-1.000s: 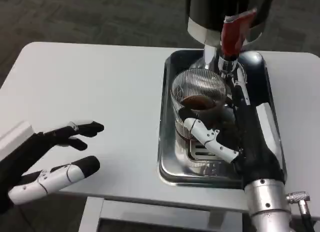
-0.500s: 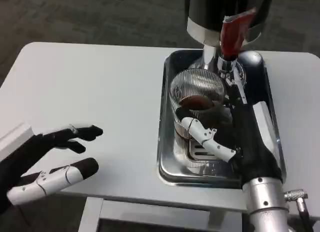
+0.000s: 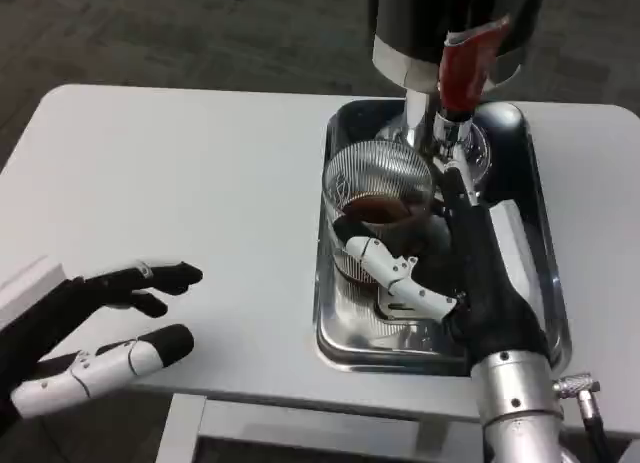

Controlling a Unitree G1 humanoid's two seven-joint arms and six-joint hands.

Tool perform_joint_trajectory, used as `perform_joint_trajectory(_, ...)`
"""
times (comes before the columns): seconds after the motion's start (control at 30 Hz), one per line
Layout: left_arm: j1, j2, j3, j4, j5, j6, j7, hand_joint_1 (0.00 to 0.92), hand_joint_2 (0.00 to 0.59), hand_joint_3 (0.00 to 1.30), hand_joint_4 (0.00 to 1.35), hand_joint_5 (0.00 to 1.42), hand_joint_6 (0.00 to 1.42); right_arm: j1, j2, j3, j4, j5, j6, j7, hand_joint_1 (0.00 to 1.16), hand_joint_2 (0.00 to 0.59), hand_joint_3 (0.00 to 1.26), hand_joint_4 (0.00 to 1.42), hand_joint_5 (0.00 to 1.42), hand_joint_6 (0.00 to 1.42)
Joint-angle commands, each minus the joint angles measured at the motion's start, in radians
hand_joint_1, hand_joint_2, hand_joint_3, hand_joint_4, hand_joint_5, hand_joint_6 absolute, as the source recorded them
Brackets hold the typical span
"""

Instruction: Grasp the cup under the faucet to collect the drink, then remove the cup.

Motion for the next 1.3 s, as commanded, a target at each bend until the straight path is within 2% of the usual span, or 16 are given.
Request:
perform_joint_trajectory(0.03,0.018,0.016,0.006,0.006,-0.001,-0.01,-0.015,0.0,0.095,0.27,0.23,0.3,0.23,0.005,0.015,0.019,0.018,-0.01,0.018,-0.004,0.61,0.216,0.01,0.13,0.3,0.43)
perform_joint_trajectory(0.5,0.017,0.018,0.004,-0.008,0.002,-0.006,-0.014,0.0,0.1,0.27,0.23,0.31,0.23,0.018,0.016,0.017,0.005,-0.054,0.016,-0.041,0.62,0.221,0.02,0.13,0.3,0.44)
perform_joint_trajectory(0.93,0.026,0.02,0.01,-0.013,-0.002,-0.006,-0.015,0.0,0.106,0.27,0.23,0.31,0.23,0.025,0.019,0.007,-0.002,-0.061,0.022,-0.056,0.63,0.221,0.05,0.15,0.31,0.44)
perform_joint_trajectory(1.3,0.026,0.025,0.013,0.002,-0.003,-0.015,-0.016,0.0,0.107,0.27,0.24,0.32,0.23,0.03,0.021,0.015,-0.011,-0.087,0.051,-0.065,0.64,0.234,0.15,0.25,0.37,0.5)
